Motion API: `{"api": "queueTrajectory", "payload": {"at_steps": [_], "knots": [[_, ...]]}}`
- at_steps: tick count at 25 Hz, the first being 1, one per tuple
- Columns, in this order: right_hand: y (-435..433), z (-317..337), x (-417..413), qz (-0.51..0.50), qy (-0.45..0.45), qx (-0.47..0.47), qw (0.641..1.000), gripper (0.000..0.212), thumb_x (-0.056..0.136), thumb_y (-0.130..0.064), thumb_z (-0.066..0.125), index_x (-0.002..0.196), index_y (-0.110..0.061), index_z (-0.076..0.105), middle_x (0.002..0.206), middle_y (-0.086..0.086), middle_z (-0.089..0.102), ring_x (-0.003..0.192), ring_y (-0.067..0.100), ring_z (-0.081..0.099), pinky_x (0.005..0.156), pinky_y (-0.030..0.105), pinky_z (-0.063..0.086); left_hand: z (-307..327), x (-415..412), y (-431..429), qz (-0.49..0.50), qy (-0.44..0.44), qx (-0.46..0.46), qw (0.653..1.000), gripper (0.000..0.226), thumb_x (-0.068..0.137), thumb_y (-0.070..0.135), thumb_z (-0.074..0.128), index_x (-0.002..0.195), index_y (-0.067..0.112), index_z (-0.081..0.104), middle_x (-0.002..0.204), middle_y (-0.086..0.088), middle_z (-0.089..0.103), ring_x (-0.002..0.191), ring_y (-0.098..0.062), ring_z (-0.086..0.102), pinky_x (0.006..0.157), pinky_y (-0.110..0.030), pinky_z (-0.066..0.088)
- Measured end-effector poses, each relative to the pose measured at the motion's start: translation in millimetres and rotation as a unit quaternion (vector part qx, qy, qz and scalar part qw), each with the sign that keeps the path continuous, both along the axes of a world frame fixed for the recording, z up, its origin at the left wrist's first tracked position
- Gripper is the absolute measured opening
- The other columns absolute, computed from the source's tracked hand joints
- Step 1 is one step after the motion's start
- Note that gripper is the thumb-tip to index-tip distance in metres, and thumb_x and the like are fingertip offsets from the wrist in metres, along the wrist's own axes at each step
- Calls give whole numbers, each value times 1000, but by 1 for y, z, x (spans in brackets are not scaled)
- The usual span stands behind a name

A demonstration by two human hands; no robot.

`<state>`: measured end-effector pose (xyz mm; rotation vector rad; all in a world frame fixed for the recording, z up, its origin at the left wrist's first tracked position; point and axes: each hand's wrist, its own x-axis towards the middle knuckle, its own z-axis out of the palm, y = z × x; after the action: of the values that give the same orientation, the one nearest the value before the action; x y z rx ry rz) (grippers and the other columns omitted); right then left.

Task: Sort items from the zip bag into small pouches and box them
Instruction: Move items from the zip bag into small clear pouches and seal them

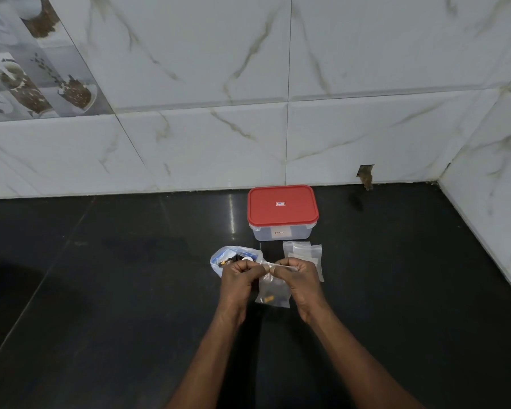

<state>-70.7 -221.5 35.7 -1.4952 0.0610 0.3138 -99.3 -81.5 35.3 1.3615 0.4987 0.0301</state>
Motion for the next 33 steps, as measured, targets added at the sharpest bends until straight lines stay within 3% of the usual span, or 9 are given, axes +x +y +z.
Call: {"api": "queueTrajectory", "payload": {"at_steps": [4,9,12,16,20,23,27,30,33], "knots": [[-5,-1,2,-1,32,56,998,10,81,-5,75,86,3,74,81,14,75,72,19,70,63,26,55,-3,0,6,6,-5,-43,999,8,76,3,78,76,-4,74,88,-31,70,83,-40,65,88,-58,54],[-5,1,4,-30,14,68,997,8,82,-5,74,75,-1,75,73,13,73,67,21,68,61,31,55,2,0,13,0,7,-78,997,7,86,4,72,86,-2,70,86,-18,73,76,-27,71,71,-36,59],[-3,0,6,-47,5,54,997,14,81,-2,74,68,-3,73,66,11,72,61,18,66,59,28,53,1,-2,12,-11,1,-100,995,36,76,13,80,100,-12,67,90,-21,72,78,-27,70,76,-40,57],[-7,-2,4,-18,4,55,998,10,83,-3,72,73,-3,74,72,12,73,67,21,68,65,34,55,-2,-3,10,19,4,-77,997,4,83,0,73,81,-3,72,82,-20,73,72,-29,69,69,-37,58],[-11,-11,-4,78,20,49,996,17,85,-8,72,102,-6,74,98,11,76,93,27,73,82,40,59,-3,-3,7,43,8,-92,995,4,84,-1,73,81,0,75,89,-25,74,79,-33,70,82,-46,57],[-11,-19,-9,84,23,23,996,15,92,-9,66,104,-8,73,98,10,76,93,30,73,78,43,60,-5,-3,4,34,-2,-90,995,6,87,2,72,84,-2,75,87,-23,74,76,-31,70,77,-42,58],[-25,-24,-1,-7,45,23,999,10,95,-4,59,99,-2,68,95,13,75,84,32,73,70,43,61,-20,2,17,122,51,20,991,26,92,23,72,87,-3,74,78,-21,73,62,-27,64,61,-32,53],[-41,-35,18,-78,40,-15,996,15,98,-5,54,104,-9,67,97,11,74,82,29,75,73,43,61,-31,5,41,232,155,163,947,33,90,32,73,98,2,63,83,-19,72,56,-23,66,47,-25,48],[-45,-44,37,-102,32,-67,992,14,99,-7,53,105,-9,66,97,12,73,76,27,75,71,43,61,-39,11,54,191,209,208,936,42,90,41,70,106,4,56,86,-19,70,57,-25,69,42,-25,47]]}}
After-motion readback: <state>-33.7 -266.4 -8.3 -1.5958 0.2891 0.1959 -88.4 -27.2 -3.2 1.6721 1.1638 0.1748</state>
